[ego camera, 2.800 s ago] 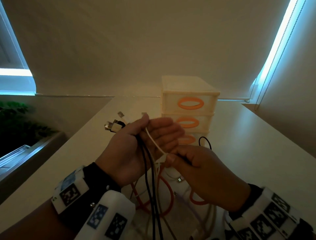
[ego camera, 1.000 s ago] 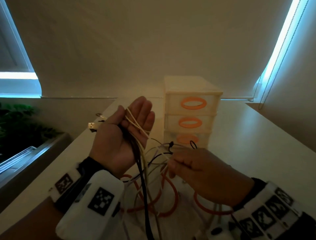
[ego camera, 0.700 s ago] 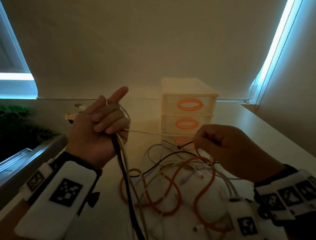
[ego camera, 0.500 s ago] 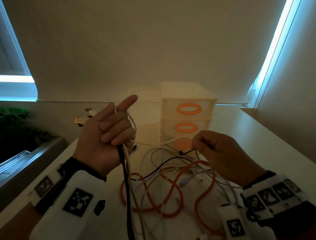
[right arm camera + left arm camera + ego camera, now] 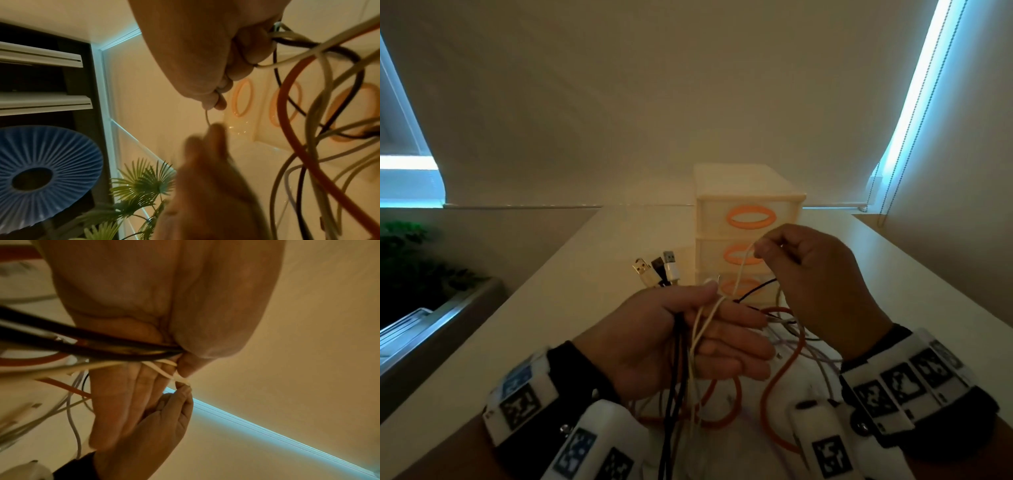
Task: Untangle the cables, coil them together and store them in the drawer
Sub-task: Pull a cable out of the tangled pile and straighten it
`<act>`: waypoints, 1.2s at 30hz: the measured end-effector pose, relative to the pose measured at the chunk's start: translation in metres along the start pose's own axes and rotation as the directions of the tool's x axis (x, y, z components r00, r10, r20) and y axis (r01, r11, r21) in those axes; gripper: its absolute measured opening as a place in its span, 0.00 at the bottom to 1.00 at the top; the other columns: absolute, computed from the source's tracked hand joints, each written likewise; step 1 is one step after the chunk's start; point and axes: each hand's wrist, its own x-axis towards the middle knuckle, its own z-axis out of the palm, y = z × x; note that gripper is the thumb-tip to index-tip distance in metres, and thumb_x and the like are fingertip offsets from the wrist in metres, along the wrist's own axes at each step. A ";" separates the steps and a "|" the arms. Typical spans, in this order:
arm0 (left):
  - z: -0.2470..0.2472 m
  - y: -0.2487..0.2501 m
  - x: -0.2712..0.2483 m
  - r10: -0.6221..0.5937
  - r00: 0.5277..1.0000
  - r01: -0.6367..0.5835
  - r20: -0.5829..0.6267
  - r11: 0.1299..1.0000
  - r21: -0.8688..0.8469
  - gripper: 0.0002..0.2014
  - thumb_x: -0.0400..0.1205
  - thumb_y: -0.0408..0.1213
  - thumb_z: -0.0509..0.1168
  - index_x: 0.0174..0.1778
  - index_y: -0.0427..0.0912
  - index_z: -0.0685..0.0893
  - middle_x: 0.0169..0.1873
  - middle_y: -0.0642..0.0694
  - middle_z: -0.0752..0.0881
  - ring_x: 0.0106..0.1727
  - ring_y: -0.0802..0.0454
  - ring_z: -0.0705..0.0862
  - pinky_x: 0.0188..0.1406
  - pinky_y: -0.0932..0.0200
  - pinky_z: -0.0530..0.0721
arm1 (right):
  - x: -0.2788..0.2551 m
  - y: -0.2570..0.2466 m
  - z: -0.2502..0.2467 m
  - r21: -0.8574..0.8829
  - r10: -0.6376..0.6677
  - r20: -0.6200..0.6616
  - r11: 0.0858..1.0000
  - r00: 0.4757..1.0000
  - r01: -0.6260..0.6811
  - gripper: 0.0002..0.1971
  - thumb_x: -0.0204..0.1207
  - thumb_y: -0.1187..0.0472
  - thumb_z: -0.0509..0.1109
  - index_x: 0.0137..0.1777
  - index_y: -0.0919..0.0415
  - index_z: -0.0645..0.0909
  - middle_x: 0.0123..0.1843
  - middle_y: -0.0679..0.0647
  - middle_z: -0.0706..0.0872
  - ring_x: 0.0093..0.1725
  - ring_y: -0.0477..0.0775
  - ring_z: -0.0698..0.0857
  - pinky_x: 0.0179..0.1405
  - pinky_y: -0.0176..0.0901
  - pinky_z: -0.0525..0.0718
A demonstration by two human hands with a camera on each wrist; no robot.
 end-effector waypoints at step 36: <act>-0.048 0.032 -0.014 0.538 0.833 -0.536 -0.130 0.724 -0.433 0.22 0.94 0.46 0.49 0.67 0.37 0.83 0.21 0.54 0.66 0.19 0.57 0.64 0.20 0.65 0.64 | -0.011 0.029 0.002 -0.027 -0.240 0.351 0.964 0.905 0.266 0.13 0.76 0.67 0.74 0.49 0.46 0.90 0.49 0.38 0.90 0.51 0.38 0.87 0.48 0.26 0.80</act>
